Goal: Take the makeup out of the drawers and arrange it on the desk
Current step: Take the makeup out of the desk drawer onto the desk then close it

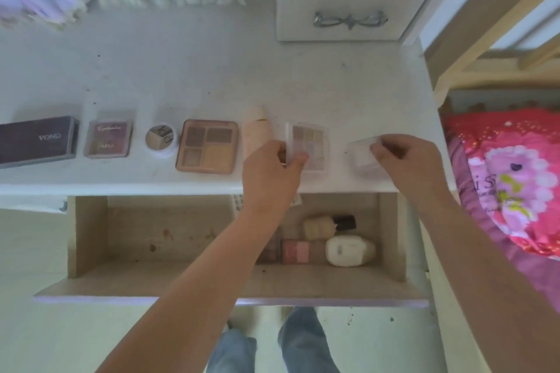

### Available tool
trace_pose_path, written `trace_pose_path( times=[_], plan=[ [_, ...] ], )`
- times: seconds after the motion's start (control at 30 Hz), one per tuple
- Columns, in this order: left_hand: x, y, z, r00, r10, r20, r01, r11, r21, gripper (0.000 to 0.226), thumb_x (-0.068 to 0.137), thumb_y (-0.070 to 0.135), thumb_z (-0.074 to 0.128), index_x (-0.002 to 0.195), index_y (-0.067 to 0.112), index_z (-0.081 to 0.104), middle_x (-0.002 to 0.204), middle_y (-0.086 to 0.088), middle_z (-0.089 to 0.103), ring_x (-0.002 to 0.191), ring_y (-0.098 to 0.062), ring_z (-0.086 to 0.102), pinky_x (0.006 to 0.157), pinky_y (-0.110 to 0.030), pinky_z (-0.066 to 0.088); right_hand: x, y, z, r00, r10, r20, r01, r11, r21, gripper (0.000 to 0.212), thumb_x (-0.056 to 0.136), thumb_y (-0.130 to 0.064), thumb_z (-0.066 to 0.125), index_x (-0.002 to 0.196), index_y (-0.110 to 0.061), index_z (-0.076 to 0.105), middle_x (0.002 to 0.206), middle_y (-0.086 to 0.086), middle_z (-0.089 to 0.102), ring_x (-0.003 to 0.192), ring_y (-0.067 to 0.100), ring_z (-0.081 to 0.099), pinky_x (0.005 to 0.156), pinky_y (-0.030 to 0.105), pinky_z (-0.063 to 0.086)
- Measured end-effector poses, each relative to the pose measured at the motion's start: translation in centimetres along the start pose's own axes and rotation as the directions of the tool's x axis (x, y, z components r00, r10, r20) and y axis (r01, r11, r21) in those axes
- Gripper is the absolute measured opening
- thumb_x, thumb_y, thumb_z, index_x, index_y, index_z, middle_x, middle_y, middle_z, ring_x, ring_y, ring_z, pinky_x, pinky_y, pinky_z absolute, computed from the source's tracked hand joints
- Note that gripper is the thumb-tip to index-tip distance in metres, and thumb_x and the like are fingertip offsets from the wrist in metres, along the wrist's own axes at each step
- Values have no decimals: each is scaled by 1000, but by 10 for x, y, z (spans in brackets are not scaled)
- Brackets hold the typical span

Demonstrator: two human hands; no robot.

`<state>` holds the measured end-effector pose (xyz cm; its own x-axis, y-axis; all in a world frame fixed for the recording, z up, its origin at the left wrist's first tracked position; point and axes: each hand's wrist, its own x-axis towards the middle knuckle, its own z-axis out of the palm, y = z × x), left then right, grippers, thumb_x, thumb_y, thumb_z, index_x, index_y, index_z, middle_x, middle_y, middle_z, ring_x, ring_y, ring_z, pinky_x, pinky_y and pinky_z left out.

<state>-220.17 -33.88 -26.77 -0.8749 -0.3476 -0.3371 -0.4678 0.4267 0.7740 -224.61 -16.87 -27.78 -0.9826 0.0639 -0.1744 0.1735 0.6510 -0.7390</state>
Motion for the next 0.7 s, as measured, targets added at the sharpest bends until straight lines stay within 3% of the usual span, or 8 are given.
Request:
trace_pose_path(
  times=[0.1, 0.2, 0.4, 0.6, 0.7],
  plan=[
    [11, 8, 13, 999, -33, -32, 35, 999, 40, 27, 88, 29, 59, 109, 13, 59, 94, -3, 64, 94, -25, 63, 88, -37, 51, 14, 2, 5, 999, -1, 53, 8, 993, -119, 30, 91, -19, 53, 113, 1, 62, 112, 14, 65, 108, 26, 56, 83, 16, 33],
    [19, 11, 15, 999, 8, -46, 6, 952, 307, 40, 91, 31, 54, 121, 5, 52, 110, -9, 62, 105, -26, 57, 88, -29, 42, 20, 5, 13, 996, -76, 35, 82, 965, -250, 32, 93, -22, 48, 117, -1, 57, 109, 15, 62, 105, 27, 53, 83, 19, 27],
    [18, 17, 19, 998, 56, -6, -41, 802, 596, 32, 95, 30, 45, 107, 2, 55, 106, -13, 62, 100, -28, 58, 77, -30, 40, 19, 11, 16, 987, -153, 45, 159, 950, -269, 32, 94, -22, 45, 118, -3, 55, 103, 15, 58, 96, 23, 51, 77, 18, 28],
    [12, 24, 22, 998, 59, 1, -40, 660, 750, 23, 96, 21, 44, 110, 5, 54, 107, -11, 60, 92, -25, 57, 66, -26, 33, 20, 16, 17, 977, -200, 69, 211, 938, -275, 37, 96, -24, 43, 127, -6, 50, 110, 15, 58, 102, 25, 52, 81, 21, 33],
    [-5, 20, 18, 992, 125, -26, -69, 696, 715, 32, 97, 30, 40, 118, 7, 49, 113, -9, 57, 87, -21, 51, 67, -29, 36, 5, 23, 8, 920, -380, -92, 359, 914, -192, 28, 92, -15, 49, 111, 2, 61, 88, 17, 64, 77, 23, 57, 71, 12, 31]
  ],
)
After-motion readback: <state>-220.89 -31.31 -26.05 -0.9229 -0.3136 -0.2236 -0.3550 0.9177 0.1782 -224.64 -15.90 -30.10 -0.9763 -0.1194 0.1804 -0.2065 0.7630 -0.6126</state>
